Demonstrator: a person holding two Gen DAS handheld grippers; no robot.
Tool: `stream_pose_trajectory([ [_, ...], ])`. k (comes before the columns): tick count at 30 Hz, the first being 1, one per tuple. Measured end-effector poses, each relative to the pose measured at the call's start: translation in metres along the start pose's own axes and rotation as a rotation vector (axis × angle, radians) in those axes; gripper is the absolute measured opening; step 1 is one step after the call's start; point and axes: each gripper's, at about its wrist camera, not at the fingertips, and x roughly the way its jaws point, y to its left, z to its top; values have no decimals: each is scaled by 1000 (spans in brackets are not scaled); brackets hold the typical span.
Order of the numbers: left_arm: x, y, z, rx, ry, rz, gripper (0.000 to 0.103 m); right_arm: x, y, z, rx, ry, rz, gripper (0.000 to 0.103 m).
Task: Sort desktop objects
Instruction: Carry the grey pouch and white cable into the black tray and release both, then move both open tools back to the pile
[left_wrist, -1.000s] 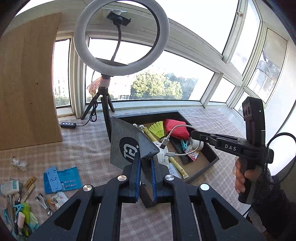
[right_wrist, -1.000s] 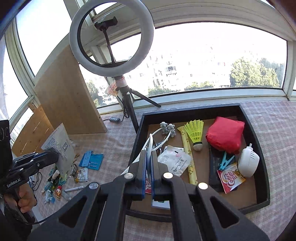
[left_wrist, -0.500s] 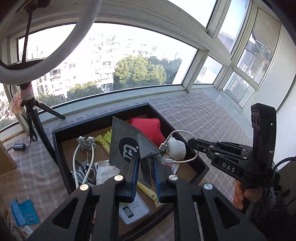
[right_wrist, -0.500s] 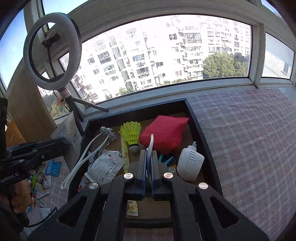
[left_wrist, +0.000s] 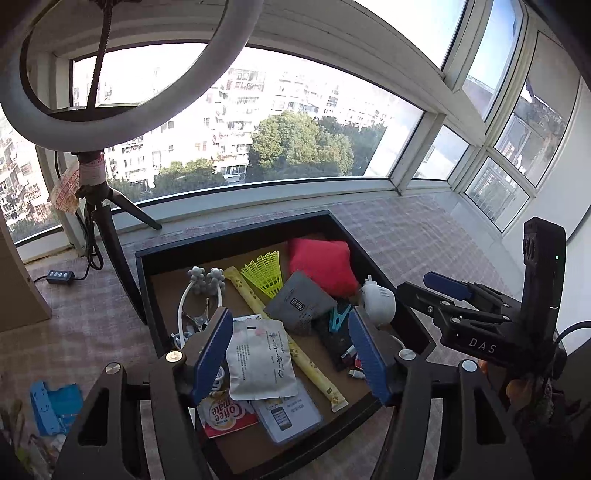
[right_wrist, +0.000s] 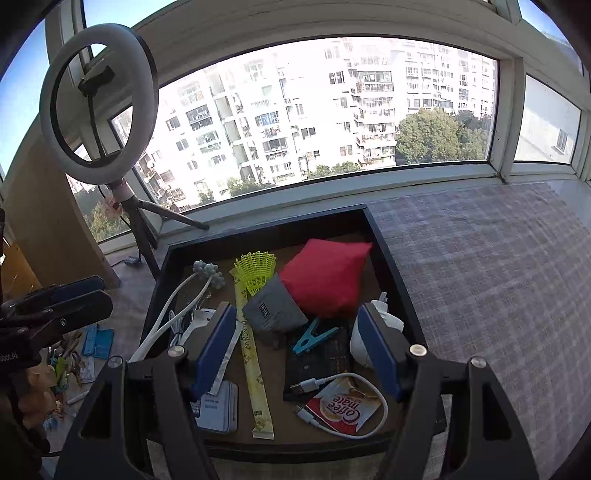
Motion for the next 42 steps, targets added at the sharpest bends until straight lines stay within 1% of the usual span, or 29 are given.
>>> stream_pose_trajectory([
  [2,-16,4,-4,-13,-20,8,61,-1,8,-2,-7,1,15,68],
  [6,-57,17,-17,-27,-56,33,61,-4,34,-6,-31,16,79,68],
  [9,-95,34,-36,-37,-85,68,61,-6,59,-10,-59,34,135,68],
  [12,-138,61,-65,-42,-114,133,61,-6,95,-18,-111,73,182,68],
  [15,-182,97,-102,-74,-131,213,61,-5,135,-29,-179,108,227,68],
  [19,-236,160,-166,-176,-126,352,61,1,197,-53,-287,150,283,69],
  [22,-270,202,-223,-246,-84,472,60,8,242,-78,-389,183,339,69],
  [24,-286,224,-263,-294,-41,527,56,13,274,-99,-481,209,388,69],
  [25,-293,235,-282,-321,-18,548,52,15,291,-111,-551,229,411,69],
  [26,-298,245,-301,-349,5,566,44,17,307,-123,-622,250,435,69],
  [29,-299,260,-348,-412,79,553,32,20,356,-159,-875,294,467,69],
  [31,-292,262,-366,-416,111,550,30,23,376,-184,-1006,317,487,69],
  [33,-284,262,-380,-417,134,538,30,26,390,-202,-1090,359,506,69],
  [35,-275,266,-385,-427,144,520,30,32,398,-215,-1147,396,517,69],
  [37,-268,273,-386,-441,148,521,30,38,403,-226,-1193,426,516,69],
  [42,-253,292,-379,-455,150,505,29,49,407,-232,-1246,465,518,69],
])
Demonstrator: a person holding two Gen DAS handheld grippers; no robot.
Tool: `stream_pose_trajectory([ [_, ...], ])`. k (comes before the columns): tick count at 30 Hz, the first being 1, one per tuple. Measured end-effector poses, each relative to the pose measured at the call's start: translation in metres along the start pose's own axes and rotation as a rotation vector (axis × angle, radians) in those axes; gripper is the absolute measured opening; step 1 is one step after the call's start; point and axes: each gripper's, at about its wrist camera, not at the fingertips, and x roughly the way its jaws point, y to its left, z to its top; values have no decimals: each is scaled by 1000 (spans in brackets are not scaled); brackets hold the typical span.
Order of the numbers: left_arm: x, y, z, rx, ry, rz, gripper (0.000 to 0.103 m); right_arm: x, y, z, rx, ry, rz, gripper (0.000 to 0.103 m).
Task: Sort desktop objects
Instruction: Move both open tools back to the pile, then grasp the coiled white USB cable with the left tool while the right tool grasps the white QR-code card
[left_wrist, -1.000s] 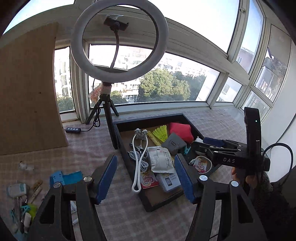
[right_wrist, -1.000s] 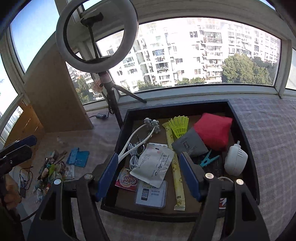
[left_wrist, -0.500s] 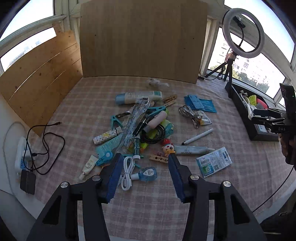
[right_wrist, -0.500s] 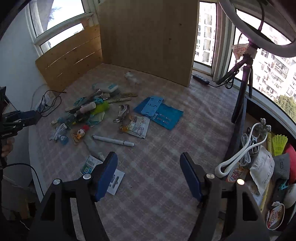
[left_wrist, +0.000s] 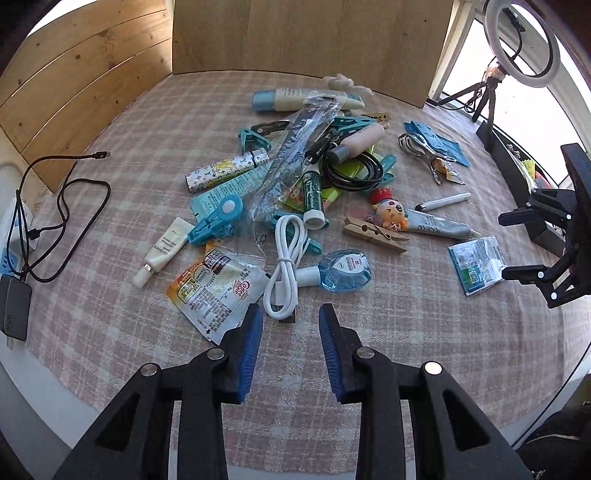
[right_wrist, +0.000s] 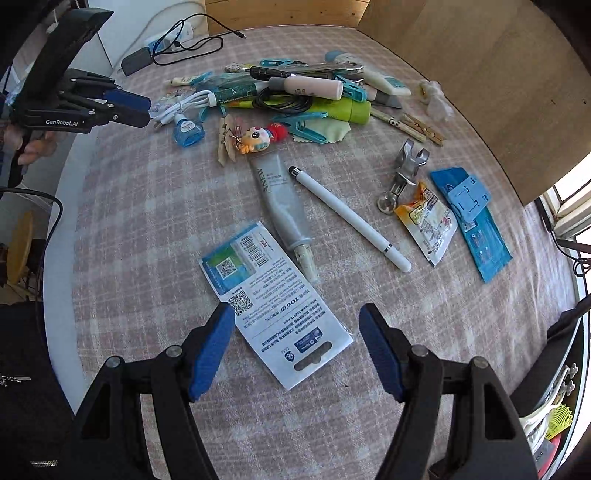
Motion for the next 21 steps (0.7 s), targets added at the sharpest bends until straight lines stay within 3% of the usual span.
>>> stream_pose_trajectory([
  [10,32,-4,14,43,62,-5,29,23,2,11,-84,64,77,69],
  [13,33,-6,14,56,56,-6,22,28,2,11,-105,69,98,75],
  [18,32,-4,13,54,53,-12,20,26,3,7,-130,100,84,75],
  [21,28,-5,11,52,51,-12,20,21,1,3,-129,97,78,65],
])
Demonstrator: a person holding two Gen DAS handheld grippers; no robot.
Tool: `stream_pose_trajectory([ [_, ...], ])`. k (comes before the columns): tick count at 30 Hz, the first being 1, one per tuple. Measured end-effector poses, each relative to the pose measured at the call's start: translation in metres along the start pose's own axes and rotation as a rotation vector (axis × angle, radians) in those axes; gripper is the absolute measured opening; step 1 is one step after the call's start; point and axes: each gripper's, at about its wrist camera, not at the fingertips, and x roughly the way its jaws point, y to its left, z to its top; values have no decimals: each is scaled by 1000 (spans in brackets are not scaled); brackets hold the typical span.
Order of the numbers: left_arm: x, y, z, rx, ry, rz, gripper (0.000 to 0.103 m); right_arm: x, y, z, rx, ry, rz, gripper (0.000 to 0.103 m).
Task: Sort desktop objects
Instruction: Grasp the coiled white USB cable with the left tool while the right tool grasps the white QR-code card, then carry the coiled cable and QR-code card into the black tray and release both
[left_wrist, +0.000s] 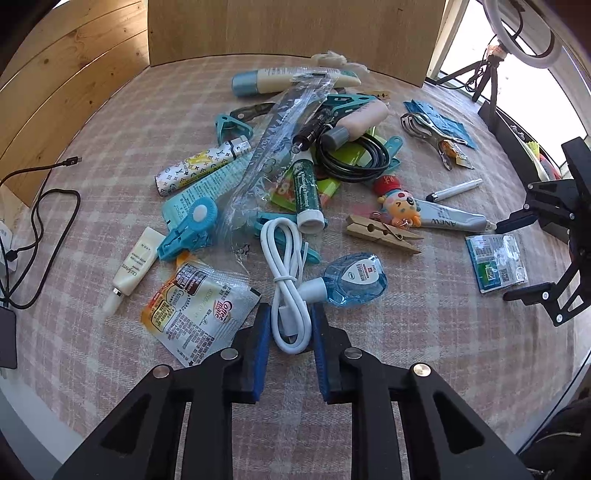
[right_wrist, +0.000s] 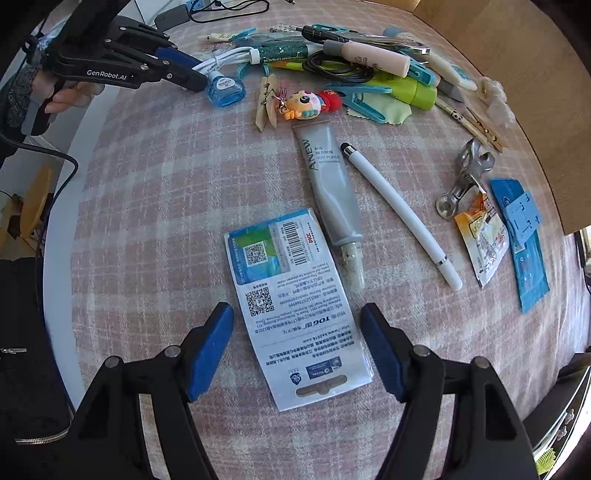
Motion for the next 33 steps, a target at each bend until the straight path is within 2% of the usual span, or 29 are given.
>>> stream_pose_trajectory([
  [1,-1,0,-1,-1,-2,-1,20,-2,-2,-2,12,-4,-1,58],
  [2,-4,0,-2,-6,-7,-3,20,-3,-4,-3,31,-1,3,57],
  [7,-23,5,-9,-42,-40,-6,19,-7,-8,-9,65,-25,-6,55],
  [9,-31,7,-12,-60,-55,-2,19,-9,-8,-10,93,-39,18,55],
  [15,-56,9,-18,-89,-96,-7,19,-33,-16,-18,168,-114,43,55],
  [18,-67,1,-13,-69,-117,-8,19,-48,-19,-19,216,-163,40,55],
  [21,-72,-15,0,-40,-138,-4,19,-69,-21,-24,264,-206,14,55],
  [25,-79,-36,20,12,-168,-18,19,-72,-25,-29,335,-243,-27,55],
  [33,-81,-91,78,87,-223,-86,19,-102,-71,-51,518,-313,-107,55],
])
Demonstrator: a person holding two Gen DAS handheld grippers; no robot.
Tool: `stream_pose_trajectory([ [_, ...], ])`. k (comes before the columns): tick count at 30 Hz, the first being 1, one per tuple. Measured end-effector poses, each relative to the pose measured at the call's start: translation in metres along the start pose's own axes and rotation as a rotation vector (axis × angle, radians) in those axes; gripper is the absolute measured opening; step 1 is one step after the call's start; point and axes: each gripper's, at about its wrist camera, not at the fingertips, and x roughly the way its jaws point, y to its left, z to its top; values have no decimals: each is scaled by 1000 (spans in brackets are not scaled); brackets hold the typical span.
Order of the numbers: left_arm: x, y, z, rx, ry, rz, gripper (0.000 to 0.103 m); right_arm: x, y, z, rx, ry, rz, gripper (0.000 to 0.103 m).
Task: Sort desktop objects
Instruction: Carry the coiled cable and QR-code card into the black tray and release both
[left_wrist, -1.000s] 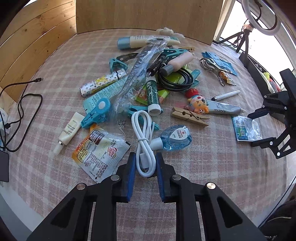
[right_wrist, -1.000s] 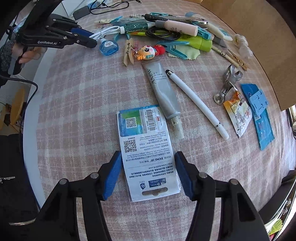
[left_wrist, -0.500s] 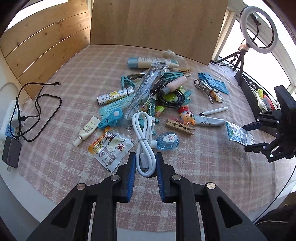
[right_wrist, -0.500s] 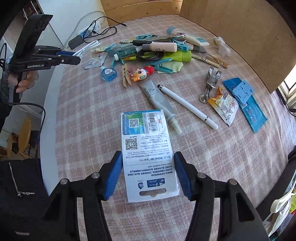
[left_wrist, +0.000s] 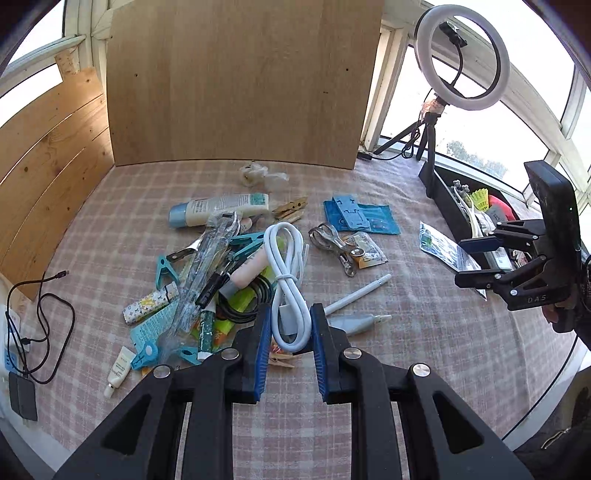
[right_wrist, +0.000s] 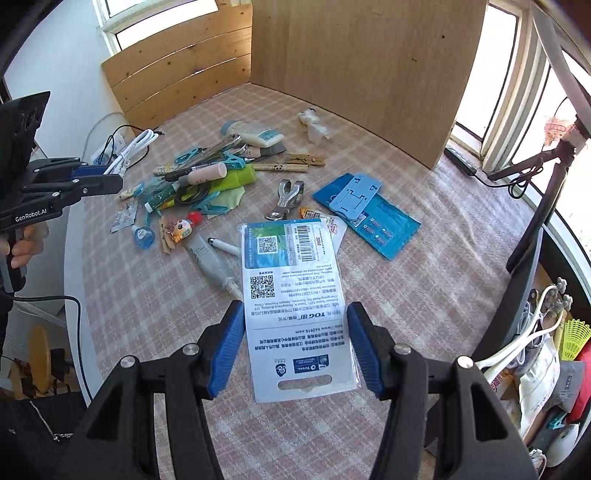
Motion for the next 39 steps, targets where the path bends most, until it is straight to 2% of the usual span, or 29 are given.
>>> stream_pose_trajectory([
  [7,30,-79,59,114,-14,-99,19,-37,-64,-21,162,-59,-86,55],
  [13,60,-168,98,180,-9,-182,19,-80,-138,-67,361,-104,-210,55],
  [20,97,-276,122,276,18,-253,19,-129,-220,-136,592,-165,-367,55],
  [25,116,-334,134,324,36,-302,19,-150,-259,-168,671,-180,-444,55],
  [30,133,-370,139,356,61,-338,21,-155,-278,-185,688,-188,-489,57],
  [31,138,-375,139,363,75,-334,28,-156,-279,-186,693,-184,-507,62],
  [32,142,-378,139,360,90,-319,50,-156,-280,-188,699,-180,-526,64],
  [33,144,-378,138,347,89,-300,58,-158,-281,-189,704,-190,-529,65],
  [34,145,-377,137,337,88,-283,61,-159,-281,-190,708,-202,-532,65],
  [37,145,-374,135,342,83,-284,59,-159,-283,-192,718,-208,-530,65],
  [39,144,-370,134,345,88,-283,54,-158,-284,-191,721,-205,-525,65],
])
